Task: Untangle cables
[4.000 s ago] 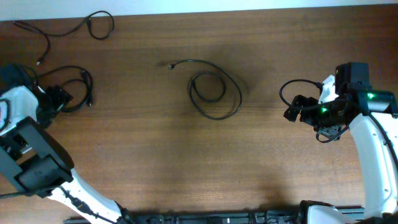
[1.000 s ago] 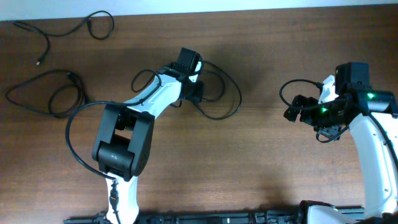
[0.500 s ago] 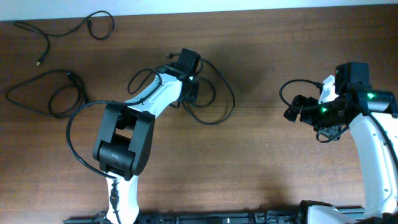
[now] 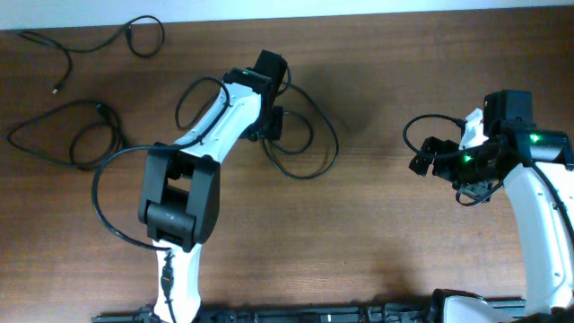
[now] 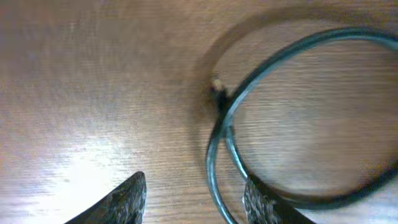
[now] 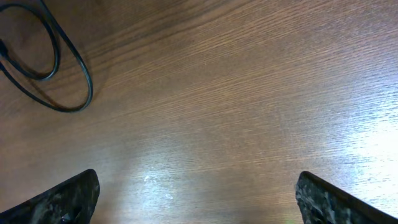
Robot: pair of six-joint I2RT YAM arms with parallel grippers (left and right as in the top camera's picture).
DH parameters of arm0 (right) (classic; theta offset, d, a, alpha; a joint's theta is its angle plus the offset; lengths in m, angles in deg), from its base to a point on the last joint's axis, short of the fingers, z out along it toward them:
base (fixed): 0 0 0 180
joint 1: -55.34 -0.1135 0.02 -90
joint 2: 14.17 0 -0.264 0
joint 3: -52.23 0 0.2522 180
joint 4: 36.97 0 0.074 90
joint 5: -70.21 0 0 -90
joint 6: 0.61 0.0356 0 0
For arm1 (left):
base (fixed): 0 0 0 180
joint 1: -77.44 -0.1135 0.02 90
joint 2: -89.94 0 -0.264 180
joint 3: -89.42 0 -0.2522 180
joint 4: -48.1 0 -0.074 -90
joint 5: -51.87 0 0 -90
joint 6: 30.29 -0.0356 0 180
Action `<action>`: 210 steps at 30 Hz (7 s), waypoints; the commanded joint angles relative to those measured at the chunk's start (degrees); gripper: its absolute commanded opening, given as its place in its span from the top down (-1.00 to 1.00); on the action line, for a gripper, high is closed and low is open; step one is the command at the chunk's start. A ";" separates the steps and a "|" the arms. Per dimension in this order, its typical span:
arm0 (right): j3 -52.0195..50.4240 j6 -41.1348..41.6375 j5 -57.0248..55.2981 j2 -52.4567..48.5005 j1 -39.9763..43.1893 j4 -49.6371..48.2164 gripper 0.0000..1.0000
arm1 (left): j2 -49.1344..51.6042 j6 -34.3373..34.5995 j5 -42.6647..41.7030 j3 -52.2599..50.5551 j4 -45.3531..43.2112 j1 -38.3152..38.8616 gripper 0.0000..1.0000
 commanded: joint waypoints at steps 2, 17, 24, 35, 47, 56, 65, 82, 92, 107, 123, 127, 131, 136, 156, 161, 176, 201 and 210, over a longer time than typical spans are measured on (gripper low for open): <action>-0.20 0.31 -0.70 -0.09 0.24 0.00 -0.97 | 1.46 9.46 -0.66 -3.85 -1.22 -0.09 -0.04; -0.20 0.31 -0.70 -0.09 0.24 0.00 -0.97 | -2.47 9.27 -12.83 -0.46 -1.75 1.29 -0.10; -0.20 0.31 -0.70 -0.09 0.24 0.00 -0.97 | -2.08 16.11 -2.29 -6.71 -8.70 3.69 -0.08; -0.20 0.31 -0.70 -0.09 0.24 0.02 -0.97 | -0.22 15.89 0.70 -7.56 -7.19 4.79 0.14; -0.20 0.31 -0.70 -0.09 0.24 0.00 -0.97 | 0.46 6.34 1.16 -2.75 -2.01 4.22 1.00; -0.20 0.31 -0.70 -0.09 0.24 0.00 -0.97 | -21.29 6.60 1.11 8.85 5.75 -6.84 1.00; -0.20 0.31 -0.70 -0.09 0.24 0.00 -0.97 | -43.06 7.04 1.05 8.85 6.84 -34.03 1.00; -0.20 0.31 -0.70 -0.09 0.24 0.00 -0.97 | -44.19 30.95 9.86 1.31 17.70 -66.36 1.00; -0.20 0.31 -0.70 -0.09 0.24 0.00 -0.97 | -32.37 33.86 15.06 -22.32 2.34 -73.57 0.90; -0.20 0.31 -0.70 -0.09 0.24 0.00 -0.97 | -16.90 9.11 -11.39 -21.27 -7.87 -75.08 0.08; -0.20 0.31 -0.70 -0.09 0.24 0.00 -0.97 | -9.97 -29.79 -8.74 -21.00 -28.50 -30.18 -0.77; -0.20 0.31 -0.70 -0.09 0.24 0.00 -0.97 | -5.81 -32.09 -8.48 -21.00 -30.51 -31.21 -0.76; -0.20 0.31 -0.70 -0.09 0.24 0.00 -0.97 | -3.87 -33.27 -8.55 -21.16 -30.49 -33.92 -0.42; -0.20 0.31 -0.70 -0.09 0.24 0.00 -0.97 | -3.15 -33.24 -12.81 -21.31 -30.51 -34.38 0.16; -0.20 0.31 -0.70 -0.09 0.24 0.00 -0.97 | -6.14 -39.76 -9.77 -18.49 -31.21 -34.93 -0.50; -0.20 0.31 -0.70 -0.09 0.24 0.00 -0.98 | -5.95 -39.71 -12.35 -18.49 -31.61 -37.33 -0.47; -0.20 0.31 -0.70 -0.09 0.24 0.00 -0.97 | -4.76 -31.58 -16.55 -18.03 -28.11 -38.25 1.00; -0.20 0.31 -0.70 -0.09 0.24 0.00 -0.97 | -28.30 41.05 -9.42 -18.03 -1.57 -51.41 1.00; -0.20 0.31 -0.70 -0.09 0.24 0.00 -0.97 | -32.20 58.38 -5.42 -18.27 8.52 -63.80 1.00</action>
